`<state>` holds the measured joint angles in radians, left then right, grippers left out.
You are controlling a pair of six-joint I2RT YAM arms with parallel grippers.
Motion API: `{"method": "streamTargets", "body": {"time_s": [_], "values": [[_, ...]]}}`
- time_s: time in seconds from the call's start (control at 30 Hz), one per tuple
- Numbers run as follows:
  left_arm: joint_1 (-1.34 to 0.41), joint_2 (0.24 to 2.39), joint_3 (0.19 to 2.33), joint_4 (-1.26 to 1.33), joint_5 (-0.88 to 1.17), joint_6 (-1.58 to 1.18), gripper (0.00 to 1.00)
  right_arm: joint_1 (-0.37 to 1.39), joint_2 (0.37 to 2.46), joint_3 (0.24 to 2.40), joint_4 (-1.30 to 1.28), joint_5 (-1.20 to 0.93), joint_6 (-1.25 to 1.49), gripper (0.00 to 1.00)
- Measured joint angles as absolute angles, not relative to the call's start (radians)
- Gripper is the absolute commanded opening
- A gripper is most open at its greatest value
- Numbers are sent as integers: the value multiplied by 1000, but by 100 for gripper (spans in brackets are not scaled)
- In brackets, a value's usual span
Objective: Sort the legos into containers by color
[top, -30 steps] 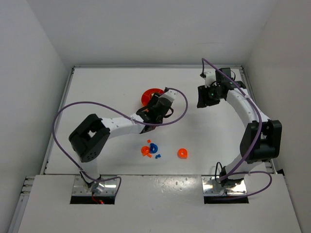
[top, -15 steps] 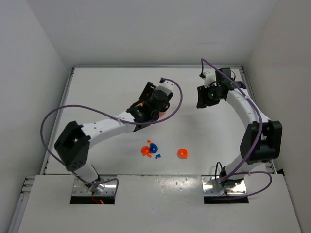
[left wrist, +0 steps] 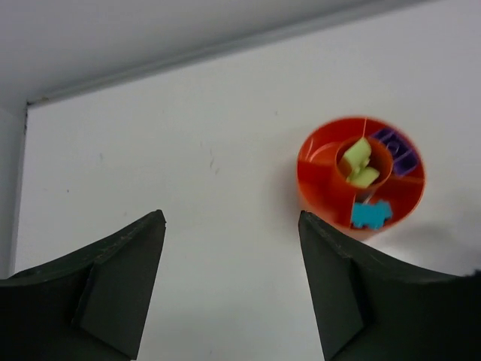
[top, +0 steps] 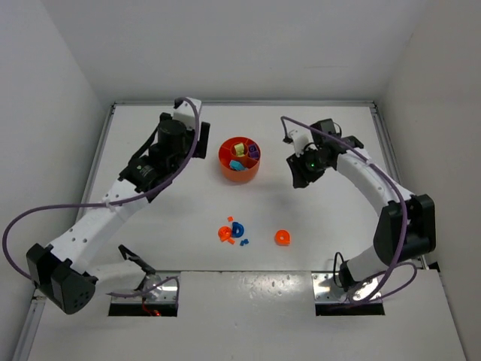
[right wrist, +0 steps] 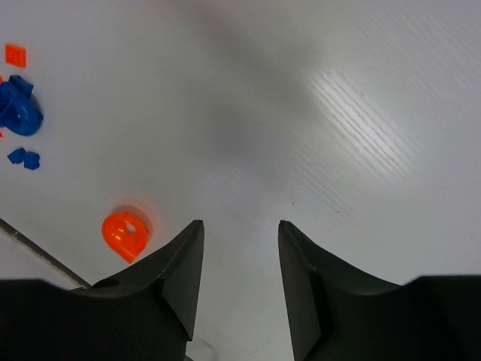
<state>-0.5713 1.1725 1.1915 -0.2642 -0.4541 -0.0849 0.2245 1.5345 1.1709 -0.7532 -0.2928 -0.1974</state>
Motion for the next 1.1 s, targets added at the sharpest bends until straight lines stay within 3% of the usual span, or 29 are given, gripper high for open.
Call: {"method": "streamTargets", "body": {"time_s": [0.1, 0.27, 0.47, 0.7, 0.9, 1.1], "values": [[-502, 1171, 1132, -333, -361, -91, 79, 314, 1532, 1157, -755, -263, -216, 44], [-348, 1164, 1102, -433, -238, -96, 99, 482, 1528, 1084, -783, -220, -268, 46], [-202, 1116, 1078, -476, -70, -95, 100, 557, 1510, 1019, -830, -178, -317, 49], [-148, 1094, 1021, -500, 67, -89, 100, 654, 1490, 1013, -820, -190, -310, 49], [-56, 1081, 1009, -521, 125, -83, 100, 819, 1595, 1090, -772, -193, -303, 49], [76, 1079, 1007, -551, 321, -29, 100, 900, 1678, 1183, -741, -180, -370, 49]]}}
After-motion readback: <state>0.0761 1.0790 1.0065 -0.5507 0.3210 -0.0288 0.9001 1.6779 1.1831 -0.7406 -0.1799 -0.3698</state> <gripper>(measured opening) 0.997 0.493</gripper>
